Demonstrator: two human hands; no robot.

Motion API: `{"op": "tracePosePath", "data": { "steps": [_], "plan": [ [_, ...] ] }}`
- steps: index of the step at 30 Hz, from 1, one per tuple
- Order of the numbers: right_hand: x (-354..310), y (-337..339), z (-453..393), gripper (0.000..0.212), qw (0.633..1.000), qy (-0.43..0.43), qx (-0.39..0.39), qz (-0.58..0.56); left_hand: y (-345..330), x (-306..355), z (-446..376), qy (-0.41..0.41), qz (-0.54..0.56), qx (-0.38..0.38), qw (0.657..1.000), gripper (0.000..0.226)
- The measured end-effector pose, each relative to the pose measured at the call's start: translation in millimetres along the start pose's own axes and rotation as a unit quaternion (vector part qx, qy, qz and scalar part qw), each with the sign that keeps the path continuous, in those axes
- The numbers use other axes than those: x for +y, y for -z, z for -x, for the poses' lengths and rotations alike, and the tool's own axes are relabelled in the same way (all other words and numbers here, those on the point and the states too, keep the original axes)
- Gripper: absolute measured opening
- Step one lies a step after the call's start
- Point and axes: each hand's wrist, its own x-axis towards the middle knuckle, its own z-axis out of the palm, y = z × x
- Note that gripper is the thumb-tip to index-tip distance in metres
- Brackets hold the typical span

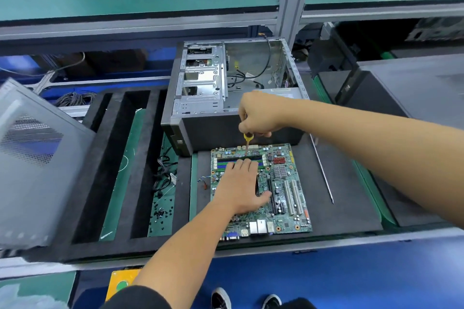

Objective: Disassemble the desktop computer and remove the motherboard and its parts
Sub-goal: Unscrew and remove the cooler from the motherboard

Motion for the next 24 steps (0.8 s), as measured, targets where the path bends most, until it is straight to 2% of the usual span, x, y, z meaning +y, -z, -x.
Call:
{"op": "tracePosePath", "data": {
  "steps": [4,11,16,24],
  "plan": [
    [17.4,-0.2,14.4,0.027,0.999,-0.035,-0.011,-0.008,1.2,1.2,-0.2,0.014,0.029,0.004,0.999,0.086],
    [27.3,-23.4,23.1,0.027,0.999,-0.042,-0.032,-0.01,3.3,3.5,-1.5,0.009,0.014,-0.015,1.0,0.066],
    [32.3,-37.0,20.8,0.031,1.0,-0.024,-0.011,-0.017,4.5,4.2,-2.9,0.012,-0.008,-0.033,0.999,0.057],
    [40.9,-47.8,19.3,0.025,0.999,-0.031,0.004,-0.041,4.9,5.2,-3.9,0.027,0.033,-0.018,0.999,0.045]
  ]
}}
